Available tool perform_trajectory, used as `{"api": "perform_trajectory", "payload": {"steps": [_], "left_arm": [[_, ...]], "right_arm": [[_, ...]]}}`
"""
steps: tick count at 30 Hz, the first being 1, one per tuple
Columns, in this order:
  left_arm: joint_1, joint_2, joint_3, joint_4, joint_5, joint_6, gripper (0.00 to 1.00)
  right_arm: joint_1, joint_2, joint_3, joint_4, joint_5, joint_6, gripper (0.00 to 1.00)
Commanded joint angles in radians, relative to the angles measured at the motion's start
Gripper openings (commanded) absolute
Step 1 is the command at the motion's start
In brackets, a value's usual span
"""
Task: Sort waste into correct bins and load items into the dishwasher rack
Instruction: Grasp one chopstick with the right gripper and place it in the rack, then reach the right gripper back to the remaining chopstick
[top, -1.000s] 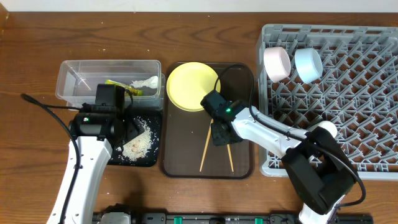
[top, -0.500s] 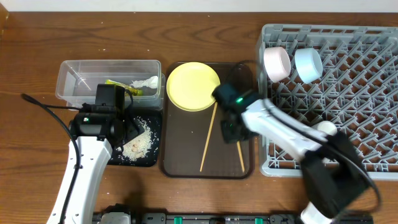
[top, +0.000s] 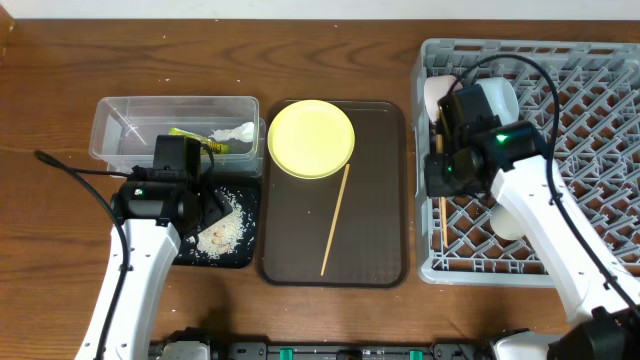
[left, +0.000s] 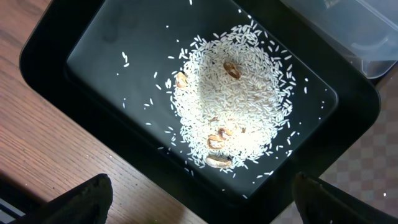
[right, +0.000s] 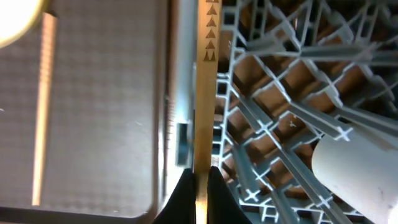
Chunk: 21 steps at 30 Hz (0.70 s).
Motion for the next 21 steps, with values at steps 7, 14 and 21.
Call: {"api": "perform_trajectory", "payload": {"steps": [7,14,21], "left_arm": [[0.005,-0.007,-0.008,-0.003,-0.005,-0.008,0.95],[0.005,-0.007,-0.008,-0.003,-0.005,-0.008,0.95],[0.005,-0.007,-0.008,-0.003,-0.005,-0.008,0.95]], "right_arm": [[-0.016,0.012,-0.107,0.132,-0.003,-0.041,0.32],[-0.001,0.011,-0.014,0.152,-0.027,-0.048,0.48],[0.135,0.02,0.013,0.257,-0.101,-0.027,0.59]]}}
